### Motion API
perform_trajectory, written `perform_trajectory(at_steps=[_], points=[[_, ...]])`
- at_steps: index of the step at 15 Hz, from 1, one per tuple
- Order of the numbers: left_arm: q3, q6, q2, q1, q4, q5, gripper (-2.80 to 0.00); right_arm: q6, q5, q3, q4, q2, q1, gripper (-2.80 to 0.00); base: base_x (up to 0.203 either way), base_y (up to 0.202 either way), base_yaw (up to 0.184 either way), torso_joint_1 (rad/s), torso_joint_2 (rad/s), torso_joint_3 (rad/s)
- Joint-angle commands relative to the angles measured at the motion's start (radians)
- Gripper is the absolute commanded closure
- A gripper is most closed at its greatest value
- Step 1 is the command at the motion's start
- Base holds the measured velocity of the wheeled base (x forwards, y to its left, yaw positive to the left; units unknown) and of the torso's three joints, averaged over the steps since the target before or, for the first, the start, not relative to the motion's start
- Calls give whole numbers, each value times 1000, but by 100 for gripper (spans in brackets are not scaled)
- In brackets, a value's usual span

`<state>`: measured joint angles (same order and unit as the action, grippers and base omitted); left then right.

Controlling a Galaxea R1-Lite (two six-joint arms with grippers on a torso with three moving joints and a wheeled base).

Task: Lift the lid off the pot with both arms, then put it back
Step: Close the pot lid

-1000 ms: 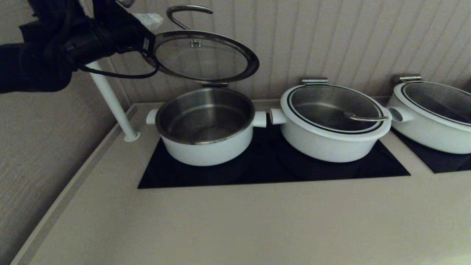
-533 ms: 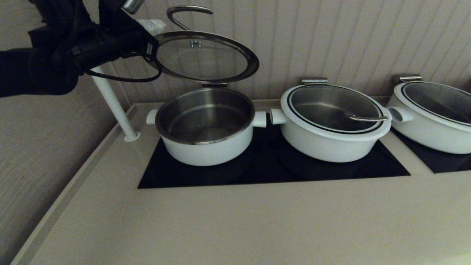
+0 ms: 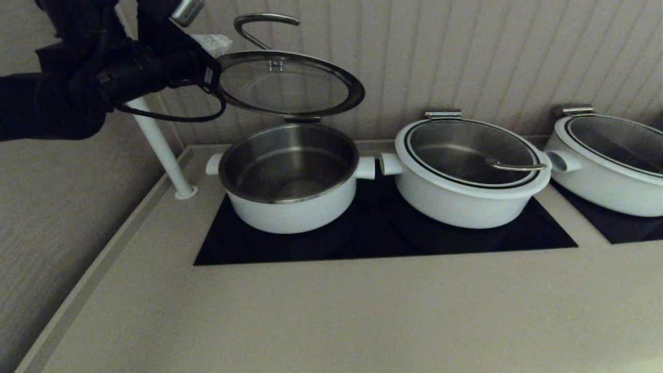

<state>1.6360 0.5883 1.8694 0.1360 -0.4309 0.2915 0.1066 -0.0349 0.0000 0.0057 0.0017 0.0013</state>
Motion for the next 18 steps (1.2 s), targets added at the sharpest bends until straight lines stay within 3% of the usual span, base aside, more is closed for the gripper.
perform_trajectory(at_steps=[1, 14, 18], points=[[-2, 4, -12, -1, -3, 2, 0, 1, 0, 0, 0, 1, 0, 0, 0, 0, 0, 0, 0, 0], [-125, 10, -69, -1, -8, 2, 0, 1, 0, 0, 0, 1, 0, 0, 0, 0, 0, 0, 0, 0], [-209, 14, -106, -1, -9, 3, 0, 1, 0, 0, 0, 1, 0, 0, 0, 0, 0, 0, 0, 0]])
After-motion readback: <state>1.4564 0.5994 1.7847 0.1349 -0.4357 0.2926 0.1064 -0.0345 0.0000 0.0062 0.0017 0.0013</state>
